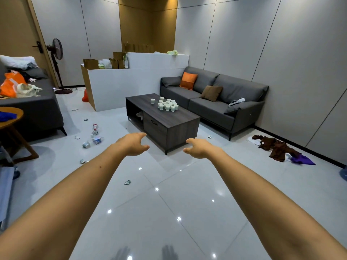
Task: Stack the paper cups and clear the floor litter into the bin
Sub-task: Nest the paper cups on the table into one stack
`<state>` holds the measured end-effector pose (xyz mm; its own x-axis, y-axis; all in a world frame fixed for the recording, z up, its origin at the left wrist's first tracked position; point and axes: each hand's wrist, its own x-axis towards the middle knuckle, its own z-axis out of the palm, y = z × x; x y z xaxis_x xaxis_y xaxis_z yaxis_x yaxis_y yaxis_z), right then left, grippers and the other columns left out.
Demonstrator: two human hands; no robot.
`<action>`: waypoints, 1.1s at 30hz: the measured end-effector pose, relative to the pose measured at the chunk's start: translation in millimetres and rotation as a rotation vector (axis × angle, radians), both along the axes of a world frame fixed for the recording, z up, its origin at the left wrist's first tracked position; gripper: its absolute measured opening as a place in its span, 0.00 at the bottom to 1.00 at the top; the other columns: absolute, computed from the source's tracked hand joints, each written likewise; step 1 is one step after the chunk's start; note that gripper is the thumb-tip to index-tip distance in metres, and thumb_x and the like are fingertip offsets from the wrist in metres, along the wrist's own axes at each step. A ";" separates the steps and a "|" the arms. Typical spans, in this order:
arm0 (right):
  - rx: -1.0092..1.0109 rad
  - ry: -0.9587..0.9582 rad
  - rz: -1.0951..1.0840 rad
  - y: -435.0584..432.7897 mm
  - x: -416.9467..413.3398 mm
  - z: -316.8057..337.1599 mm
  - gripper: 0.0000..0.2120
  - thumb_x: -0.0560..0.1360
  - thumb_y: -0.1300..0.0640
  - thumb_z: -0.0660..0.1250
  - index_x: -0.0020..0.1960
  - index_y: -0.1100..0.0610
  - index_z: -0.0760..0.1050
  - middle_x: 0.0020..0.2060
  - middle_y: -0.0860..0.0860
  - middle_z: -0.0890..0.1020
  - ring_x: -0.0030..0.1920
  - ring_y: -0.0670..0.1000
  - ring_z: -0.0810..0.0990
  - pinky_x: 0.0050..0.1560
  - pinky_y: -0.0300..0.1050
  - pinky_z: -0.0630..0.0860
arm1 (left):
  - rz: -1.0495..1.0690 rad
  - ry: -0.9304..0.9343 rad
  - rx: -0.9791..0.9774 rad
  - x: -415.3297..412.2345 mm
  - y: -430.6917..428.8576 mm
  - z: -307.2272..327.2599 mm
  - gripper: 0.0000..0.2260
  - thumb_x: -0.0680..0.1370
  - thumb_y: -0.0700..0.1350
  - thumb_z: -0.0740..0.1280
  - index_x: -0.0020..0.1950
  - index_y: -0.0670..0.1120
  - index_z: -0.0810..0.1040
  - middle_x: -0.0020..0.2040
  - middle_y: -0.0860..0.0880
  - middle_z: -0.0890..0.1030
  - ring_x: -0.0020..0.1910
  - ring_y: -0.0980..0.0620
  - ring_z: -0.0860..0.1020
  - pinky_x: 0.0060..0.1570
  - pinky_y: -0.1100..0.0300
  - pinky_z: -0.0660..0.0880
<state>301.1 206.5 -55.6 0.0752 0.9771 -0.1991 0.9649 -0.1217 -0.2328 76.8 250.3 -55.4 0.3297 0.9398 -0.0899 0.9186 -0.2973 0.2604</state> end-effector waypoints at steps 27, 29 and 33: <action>-0.015 0.198 -0.020 554.6 260.4 -40.7 0.25 0.79 0.50 0.57 0.72 0.56 0.57 0.72 0.55 0.64 0.70 0.56 0.64 0.67 0.51 0.65 | 0.010 -0.015 -0.115 279.9 557.4 -42.6 0.27 0.78 0.51 0.60 0.74 0.44 0.57 0.74 0.44 0.62 0.71 0.44 0.63 0.67 0.53 0.62; -0.039 0.195 -0.029 592.1 290.0 -51.9 0.25 0.78 0.49 0.57 0.72 0.55 0.58 0.72 0.55 0.64 0.70 0.56 0.64 0.68 0.51 0.65 | 0.007 -0.005 -0.122 309.7 603.1 -51.1 0.27 0.78 0.51 0.61 0.74 0.45 0.57 0.73 0.44 0.63 0.71 0.44 0.64 0.67 0.53 0.63; -0.070 0.206 -0.081 674.6 358.1 -73.4 0.25 0.79 0.50 0.56 0.73 0.56 0.57 0.72 0.55 0.63 0.71 0.56 0.64 0.68 0.50 0.63 | -0.032 -0.003 -0.141 375.2 698.1 -70.2 0.28 0.77 0.52 0.61 0.74 0.46 0.57 0.73 0.44 0.64 0.70 0.45 0.64 0.67 0.53 0.63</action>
<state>659.2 881.1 -129.0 0.1033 0.9528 -0.2855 0.8841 -0.2195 -0.4125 452.0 948.4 -125.6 0.3595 0.9070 -0.2194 0.9085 -0.2865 0.3043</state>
